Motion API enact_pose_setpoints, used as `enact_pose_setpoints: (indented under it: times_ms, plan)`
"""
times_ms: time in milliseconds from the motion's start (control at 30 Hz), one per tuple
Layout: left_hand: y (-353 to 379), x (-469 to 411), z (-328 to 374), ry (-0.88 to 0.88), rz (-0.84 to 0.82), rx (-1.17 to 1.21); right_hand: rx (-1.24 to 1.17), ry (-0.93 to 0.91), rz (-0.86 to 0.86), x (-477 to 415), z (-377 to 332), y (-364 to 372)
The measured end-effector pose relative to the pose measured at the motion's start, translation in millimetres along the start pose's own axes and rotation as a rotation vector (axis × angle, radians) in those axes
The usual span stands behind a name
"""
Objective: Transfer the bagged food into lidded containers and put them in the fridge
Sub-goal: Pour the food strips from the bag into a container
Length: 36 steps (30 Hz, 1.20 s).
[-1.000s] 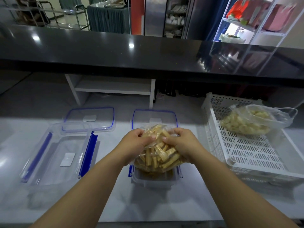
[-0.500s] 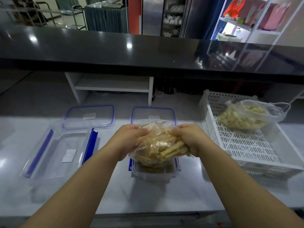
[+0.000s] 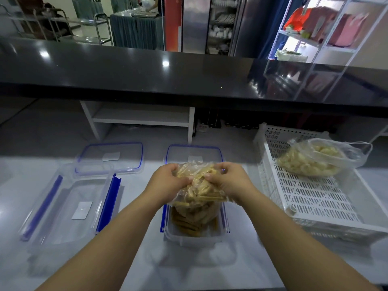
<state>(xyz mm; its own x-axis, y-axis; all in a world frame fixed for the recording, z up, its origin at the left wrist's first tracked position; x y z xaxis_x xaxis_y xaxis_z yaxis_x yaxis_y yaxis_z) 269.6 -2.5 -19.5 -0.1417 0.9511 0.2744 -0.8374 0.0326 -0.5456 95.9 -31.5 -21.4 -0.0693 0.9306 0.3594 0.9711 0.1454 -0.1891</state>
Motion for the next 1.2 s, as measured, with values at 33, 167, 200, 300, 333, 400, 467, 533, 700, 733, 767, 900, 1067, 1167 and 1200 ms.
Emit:
enact_pose_setpoints:
  times_ms: [33, 167, 200, 300, 333, 400, 467, 533, 700, 733, 767, 900, 1067, 1167, 1200]
  plan:
    - [1.7, -1.1, 1.6, 0.010, 0.008, -0.009, 0.038, -0.022, 0.018, -2.2, -0.3, 1.6]
    - [7.5, -0.5, 6.4, 0.048, -0.005, -0.105, 0.179, -0.042, 0.001, -2.0, 1.7, 9.5]
    - [7.9, 0.5, 6.1, 0.052, -0.013, -0.127, 0.213, -0.028, -0.014, -0.7, 2.9, 10.0]
    - [7.6, 6.5, 2.0, 0.036, -0.054, -0.098, 0.237, 0.023, -0.079, 6.8, 8.1, 9.4]
    - [7.6, 8.3, -0.7, 0.018, -0.067, -0.076, 0.212, 0.028, -0.104, 9.8, 8.8, 10.2]
    - [7.1, 12.3, -4.3, -0.009, -0.087, -0.070, 0.190, 0.019, -0.117, 14.4, 8.4, 10.6]
    - [5.7, 13.7, -3.9, -0.004, -0.092, -0.104, 0.246, -0.005, -0.085, 15.8, 4.5, 9.8]
    - [2.2, 13.8, -0.8, -0.010, -0.083, -0.116, 0.278, -0.007, -0.050, 15.2, 0.0, 9.1]
    - [-12.1, 11.1, -0.3, -0.078, -0.119, -0.012, 0.099, 0.042, -0.114, 18.3, -9.1, -2.8]
    - [-14.7, 11.0, -1.6, -0.078, -0.135, -0.023, 0.105, 0.040, -0.128, 18.5, -10.1, -6.9]
    - [-16.7, 11.6, -2.7, -0.075, -0.152, -0.041, 0.122, 0.035, -0.131, 19.0, -11.1, -10.2]
    - [-19.9, 11.8, -2.4, -0.015, -0.123, -0.147, 0.234, -0.027, -0.048, 20.6, -13.0, -15.7]
    - [-23.3, 8.6, 3.9, 0.083, 0.121, -0.257, 0.305, -0.202, 0.102, 14.2, -16.0, -7.6]
    - [-19.2, 7.0, 6.2, 0.109, 0.187, -0.230, 0.263, -0.255, 0.179, 10.9, -15.9, -5.5]
    - [-17.1, 5.9, 6.0, 0.110, 0.192, -0.204, 0.264, -0.270, 0.194, 10.8, -16.1, -4.4]
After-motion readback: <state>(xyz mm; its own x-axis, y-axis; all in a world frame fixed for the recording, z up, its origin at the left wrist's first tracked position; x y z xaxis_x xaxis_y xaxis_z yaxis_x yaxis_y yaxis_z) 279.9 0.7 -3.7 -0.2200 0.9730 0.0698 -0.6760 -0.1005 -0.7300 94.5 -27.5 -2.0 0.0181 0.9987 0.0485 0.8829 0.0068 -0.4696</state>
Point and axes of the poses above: each hand's wrist, its own x-axis away from the middle knuckle, its own y-axis out of the palm, z = x × y, the point moved 6 cm from there along -x, towards the middle knuckle, and after that the axes turned 8 degrees about -x, right-handed, at the moved point
